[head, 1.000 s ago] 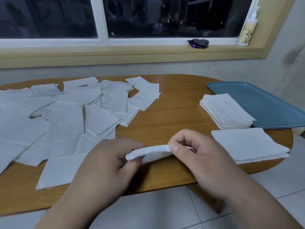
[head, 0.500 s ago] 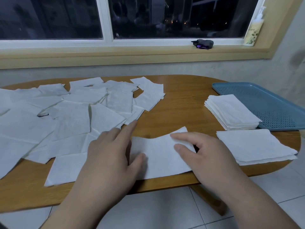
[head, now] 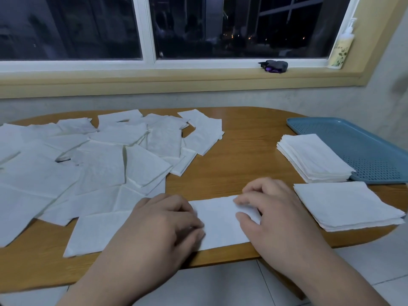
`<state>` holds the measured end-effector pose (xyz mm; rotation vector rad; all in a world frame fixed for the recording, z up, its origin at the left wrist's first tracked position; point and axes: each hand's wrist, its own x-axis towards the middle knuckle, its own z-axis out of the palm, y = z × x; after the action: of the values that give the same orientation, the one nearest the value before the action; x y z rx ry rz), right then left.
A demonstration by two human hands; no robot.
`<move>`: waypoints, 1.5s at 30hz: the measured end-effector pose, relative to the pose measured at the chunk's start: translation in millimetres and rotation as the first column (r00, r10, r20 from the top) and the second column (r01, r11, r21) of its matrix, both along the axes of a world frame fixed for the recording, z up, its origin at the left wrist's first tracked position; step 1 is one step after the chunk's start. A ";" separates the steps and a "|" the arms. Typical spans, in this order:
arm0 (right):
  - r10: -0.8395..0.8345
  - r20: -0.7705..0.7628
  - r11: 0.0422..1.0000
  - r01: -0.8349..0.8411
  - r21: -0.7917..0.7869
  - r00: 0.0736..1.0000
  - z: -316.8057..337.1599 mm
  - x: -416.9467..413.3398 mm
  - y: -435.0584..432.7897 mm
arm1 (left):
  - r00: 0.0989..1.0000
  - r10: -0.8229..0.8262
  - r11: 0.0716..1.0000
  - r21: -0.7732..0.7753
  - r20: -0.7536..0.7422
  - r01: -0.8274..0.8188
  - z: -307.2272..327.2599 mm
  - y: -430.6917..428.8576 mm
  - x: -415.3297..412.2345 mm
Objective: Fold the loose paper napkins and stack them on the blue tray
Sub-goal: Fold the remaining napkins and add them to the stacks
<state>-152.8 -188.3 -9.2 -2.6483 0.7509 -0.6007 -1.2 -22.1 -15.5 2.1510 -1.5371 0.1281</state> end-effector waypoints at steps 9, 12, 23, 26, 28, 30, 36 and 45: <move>0.046 -0.066 0.998 -0.043 0.041 0.997 11.7 4.7 -7.4 | 1.000 -0.010 1.000 0.018 -0.013 0.011 0.7 4.0 4.3; 0.051 -0.034 0.996 -0.048 0.081 0.998 31.1 26.8 -14.6 | 0.999 0.007 1.000 0.022 -0.051 -0.006 0.3 2.6 4.5; 0.007 -0.332 0.997 -0.034 -0.076 0.943 31.9 177.0 -68.2 | 0.997 0.006 1.000 -0.016 -0.080 -0.008 2.2 4.0 2.5; -0.033 -0.304 0.991 -0.008 -0.132 0.952 21.2 186.5 -74.3 | 0.997 0.004 1.000 -0.015 -0.078 -0.005 3.2 4.4 2.3; -0.059 -0.295 0.983 0.003 -0.185 0.954 18.0 185.1 -75.6 | 0.998 0.007 1.000 -0.011 -0.068 -0.008 2.8 4.9 2.6; -0.084 -0.309 0.972 0.008 -0.237 0.947 16.3 181.7 -76.5 | 0.998 0.008 1.000 -0.017 -0.063 -0.009 2.3 5.0 2.6; -0.107 -0.330 0.969 0.023 -0.248 0.938 21.0 165.5 -74.9 | 0.998 0.009 1.000 -0.025 -0.068 -0.011 2.0 4.9 2.3; -0.078 -0.029 0.996 0.080 0.038 0.996 48.6 75.9 -32.6 | 0.994 0.049 0.991 -0.121 -0.101 -0.061 1.1 4.5 3.8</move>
<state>-77.0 -220.9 39.4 -2.6062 0.8700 -0.5652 2.6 -17.6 -14.4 2.0717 -1.3798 0.1312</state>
